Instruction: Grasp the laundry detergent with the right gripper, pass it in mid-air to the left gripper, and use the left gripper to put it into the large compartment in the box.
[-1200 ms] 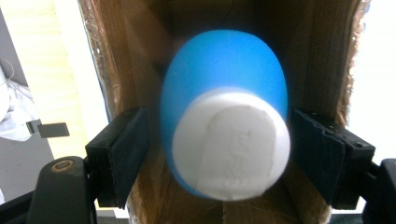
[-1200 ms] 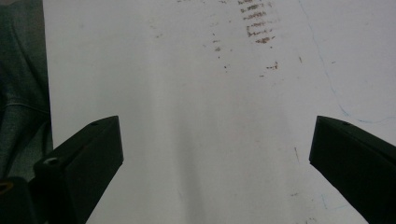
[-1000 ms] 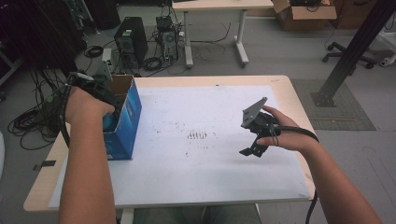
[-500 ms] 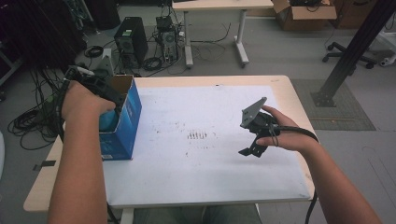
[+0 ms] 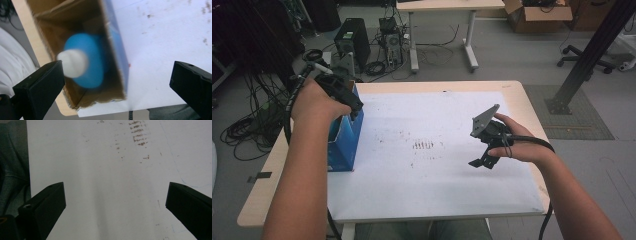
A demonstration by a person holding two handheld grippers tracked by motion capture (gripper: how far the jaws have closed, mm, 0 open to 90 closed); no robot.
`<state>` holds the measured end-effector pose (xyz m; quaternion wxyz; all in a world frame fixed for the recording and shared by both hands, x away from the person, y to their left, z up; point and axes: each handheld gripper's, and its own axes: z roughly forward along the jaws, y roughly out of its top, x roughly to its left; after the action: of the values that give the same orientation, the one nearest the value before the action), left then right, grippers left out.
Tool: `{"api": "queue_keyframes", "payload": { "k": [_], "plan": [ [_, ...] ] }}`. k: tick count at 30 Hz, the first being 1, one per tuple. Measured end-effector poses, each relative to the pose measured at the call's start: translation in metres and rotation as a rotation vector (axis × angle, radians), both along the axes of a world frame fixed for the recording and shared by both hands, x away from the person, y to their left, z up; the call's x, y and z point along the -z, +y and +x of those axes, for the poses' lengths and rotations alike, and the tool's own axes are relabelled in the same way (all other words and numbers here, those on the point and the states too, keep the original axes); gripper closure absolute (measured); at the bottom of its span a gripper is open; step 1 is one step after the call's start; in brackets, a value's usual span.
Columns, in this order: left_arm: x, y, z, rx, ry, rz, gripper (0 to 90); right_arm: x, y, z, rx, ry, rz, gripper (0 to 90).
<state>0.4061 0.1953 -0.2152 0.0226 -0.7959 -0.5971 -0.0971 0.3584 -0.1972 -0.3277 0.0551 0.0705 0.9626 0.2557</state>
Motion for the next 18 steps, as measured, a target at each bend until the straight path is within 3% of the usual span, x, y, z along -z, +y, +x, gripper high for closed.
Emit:
{"api": "queue_keyframes", "payload": {
  "k": [5,9,12,13,14,17,18],
  "plan": [
    [-0.012,-0.033,-0.003,0.110,-0.041,0.022,0.2,-0.003,-0.001,-0.004,-0.004,-0.008,-0.001,2.8],
    [-0.017,-0.047,-0.005,0.163,-0.045,0.028,0.2,-0.005,-0.001,-0.006,-0.007,-0.012,-0.010,2.8],
    [-0.022,-0.067,-0.010,0.237,-0.051,0.027,0.2,-0.006,0.000,-0.008,-0.012,-0.014,-0.013,2.8],
    [-0.022,-0.067,-0.010,0.237,-0.051,0.027,0.2,-0.007,0.001,-0.009,-0.016,-0.017,-0.017,2.8],
    [-0.024,-0.075,-0.013,0.278,-0.047,0.026,0.2,-0.007,0.001,-0.009,-0.016,-0.017,-0.020,2.8],
    [-0.026,-0.083,-0.016,0.317,-0.041,0.029,0.2,-0.008,0.002,-0.011,-0.020,-0.019,-0.023,2.8],
    [-0.028,-0.091,-0.020,0.357,-0.037,0.023,0.2,-0.008,0.002,-0.011,-0.020,-0.020,-0.022,2.8]
  ]
}}
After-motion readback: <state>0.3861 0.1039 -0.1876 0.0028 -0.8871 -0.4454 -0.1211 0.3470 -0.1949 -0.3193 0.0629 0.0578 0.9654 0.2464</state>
